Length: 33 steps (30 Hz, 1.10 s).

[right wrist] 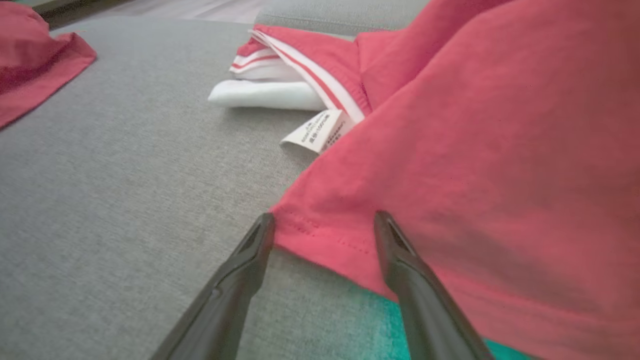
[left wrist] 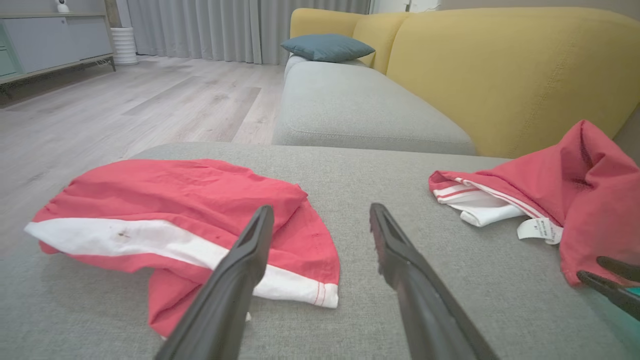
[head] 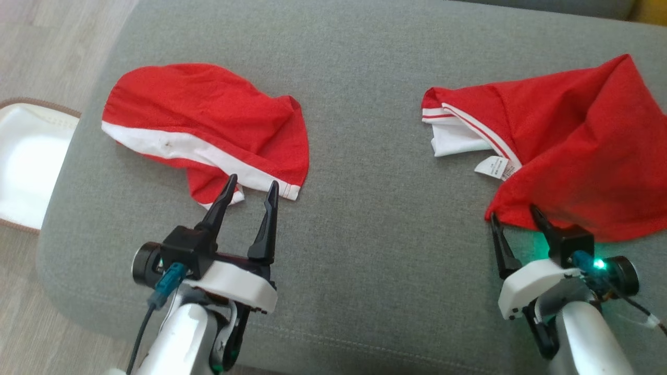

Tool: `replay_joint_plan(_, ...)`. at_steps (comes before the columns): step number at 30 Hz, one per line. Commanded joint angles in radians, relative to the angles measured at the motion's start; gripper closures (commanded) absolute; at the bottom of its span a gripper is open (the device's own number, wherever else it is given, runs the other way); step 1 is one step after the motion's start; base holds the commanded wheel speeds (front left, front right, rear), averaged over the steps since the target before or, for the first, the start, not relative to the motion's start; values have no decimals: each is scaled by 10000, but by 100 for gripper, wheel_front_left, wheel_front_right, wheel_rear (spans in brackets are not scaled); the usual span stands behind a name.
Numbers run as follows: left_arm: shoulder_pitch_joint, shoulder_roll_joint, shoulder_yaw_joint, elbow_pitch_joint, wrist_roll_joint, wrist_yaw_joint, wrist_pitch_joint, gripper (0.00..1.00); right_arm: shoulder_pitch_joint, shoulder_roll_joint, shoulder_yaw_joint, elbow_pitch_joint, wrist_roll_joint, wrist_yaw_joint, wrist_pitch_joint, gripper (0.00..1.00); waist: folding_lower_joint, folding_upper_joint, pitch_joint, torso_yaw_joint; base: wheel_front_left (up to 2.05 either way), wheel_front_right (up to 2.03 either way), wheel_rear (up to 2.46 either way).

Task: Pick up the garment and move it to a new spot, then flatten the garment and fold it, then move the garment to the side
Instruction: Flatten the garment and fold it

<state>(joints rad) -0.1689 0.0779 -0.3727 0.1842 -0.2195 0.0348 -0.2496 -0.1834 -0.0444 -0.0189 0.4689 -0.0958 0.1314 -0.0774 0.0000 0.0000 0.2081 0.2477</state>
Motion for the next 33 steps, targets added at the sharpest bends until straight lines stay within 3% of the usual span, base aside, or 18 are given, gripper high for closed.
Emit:
replay_joint_plan(1,-436,-16,414,-301,113,-24,-122,0,-399,-58,86,-92,-123,-7,54,0,0,0,55,-3,0,0,0)
replay_joint_plan(4,-478,-85,481,-277,184,-88,-122,0,-552,-58,-91,304,-116,-7,155,0,0,0,111,-17,0,0,0)
replay_joint_plan(5,-499,-103,506,-260,203,-108,-122,0,-596,-58,-116,443,-54,-7,197,22,0,0,114,-30,0,0,0)
replay_joint_plan(6,-522,-118,536,-240,219,-126,-122,0,-648,-58,-122,560,19,-7,202,94,0,0,110,-50,0,0,0)
replay_joint_plan(7,-540,-131,574,-222,233,-141,-122,0,-693,-58,-93,639,59,-7,134,100,0,0,91,-80,0,0,0)
replay_joint_plan(14,-435,-192,853,-122,302,-252,-122,0,-773,-58,614,566,574,-7,-650,100,0,0,-345,-417,0,0,0)
replay_joint_plan(21,-176,-235,975,-49,281,-324,-122,0,-694,-58,1653,-402,1075,-7,-1062,100,0,0,-1031,-693,0,0,0)
replay_joint_plan(33,650,-265,1536,-78,96,-379,-122,0,-544,-58,4206,-3830,2179,-7,-654,100,0,0,-2177,-1088,0,0,0)
